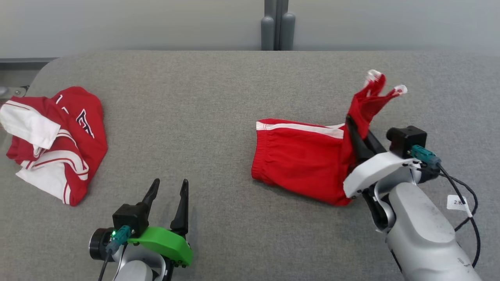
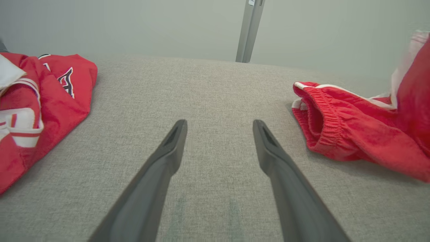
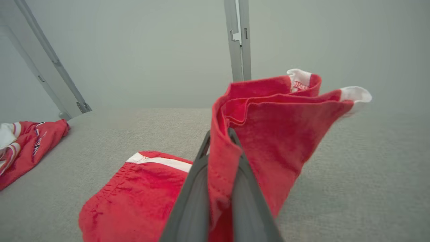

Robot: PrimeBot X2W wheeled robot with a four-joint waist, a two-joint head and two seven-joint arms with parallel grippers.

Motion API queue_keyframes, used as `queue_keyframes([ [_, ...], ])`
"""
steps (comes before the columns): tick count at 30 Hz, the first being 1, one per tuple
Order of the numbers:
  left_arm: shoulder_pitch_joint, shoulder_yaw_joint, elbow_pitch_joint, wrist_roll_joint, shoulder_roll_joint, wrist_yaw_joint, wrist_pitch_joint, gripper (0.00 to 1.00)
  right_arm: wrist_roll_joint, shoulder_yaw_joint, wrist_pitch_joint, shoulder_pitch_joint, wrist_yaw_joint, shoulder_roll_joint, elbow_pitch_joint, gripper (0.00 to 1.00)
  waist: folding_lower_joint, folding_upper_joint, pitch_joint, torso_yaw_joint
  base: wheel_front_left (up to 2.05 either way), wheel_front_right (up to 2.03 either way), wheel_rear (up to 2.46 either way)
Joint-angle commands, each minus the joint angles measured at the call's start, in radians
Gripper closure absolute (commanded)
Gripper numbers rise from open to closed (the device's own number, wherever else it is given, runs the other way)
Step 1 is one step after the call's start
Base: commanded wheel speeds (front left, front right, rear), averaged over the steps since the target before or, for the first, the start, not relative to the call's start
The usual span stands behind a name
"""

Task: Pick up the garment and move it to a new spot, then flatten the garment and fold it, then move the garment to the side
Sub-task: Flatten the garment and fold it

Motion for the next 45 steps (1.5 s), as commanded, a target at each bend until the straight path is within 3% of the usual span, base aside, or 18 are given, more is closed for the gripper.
queue_keyframes([
  [1, 0.007, -0.005, 0.003, -0.007, 0.004, 0.000, -0.003, 0.00, 0.012, 0.050, 0.000, -0.022, -0.001, 0.008, -0.003, 1.00, 0.0000, 0.0000, -0.005, 0.033, 0.00, 0.00, 0.00],
  [14, 0.018, -0.024, 0.002, -0.022, 0.004, 0.008, -0.003, 0.00, 0.053, 0.270, 0.000, -0.064, -0.001, 0.038, 0.125, 1.00, 0.0000, 0.0000, 0.003, 0.143, 0.00, 0.00, 0.00],
  [15, 0.019, -0.023, 0.003, -0.020, 0.004, 0.008, -0.003, 0.00, 0.060, 0.279, 0.000, -0.065, -0.001, 0.040, 0.135, 0.84, 0.0000, 0.0000, 0.004, 0.146, 0.00, 0.00, 0.00],
  [16, 0.018, -0.022, 0.004, -0.018, 0.004, 0.009, -0.003, 0.00, 0.067, 0.283, 0.000, -0.065, -0.001, 0.042, 0.144, 0.54, 0.0000, 0.0000, 0.005, 0.148, 0.00, 0.00, 0.00],
  [17, 0.018, -0.021, 0.004, -0.018, 0.004, 0.011, -0.003, 0.00, 0.076, 0.286, 0.000, -0.065, -0.001, 0.043, 0.150, 0.06, 0.0000, 0.0000, 0.005, 0.149, 0.00, 0.00, 0.00],
  [18, 0.019, -0.021, 0.005, -0.019, 0.004, 0.013, -0.003, 0.00, 0.089, 0.284, 0.000, -0.064, -0.001, 0.044, 0.147, 0.00, 0.0000, 0.0000, 0.005, 0.148, 0.00, 0.00, 0.00],
  [24, 0.029, 0.006, -0.001, -0.001, 0.004, 0.028, -0.003, 0.00, 0.106, 0.216, 0.000, -0.022, -0.001, 0.041, 0.073, 0.00, 0.0000, 0.0000, -0.014, 0.101, 0.00, 0.00, 0.00],
  [38, 0.077, 0.101, -0.036, 0.062, 0.005, 0.037, -0.003, 0.00, -0.068, -0.156, 0.000, 0.202, -0.001, 0.005, -0.061, 0.00, 0.0000, 0.0000, -0.058, -0.067, 0.00, 0.00, 0.00],
  [45, 0.099, 0.131, -0.040, 0.080, 0.005, 0.031, -0.003, 0.00, -0.110, -0.229, 0.000, 0.270, -0.001, 0.026, -0.104, 0.00, 0.0000, 0.0000, -0.070, -0.110, 0.00, 0.00, 0.00],
])
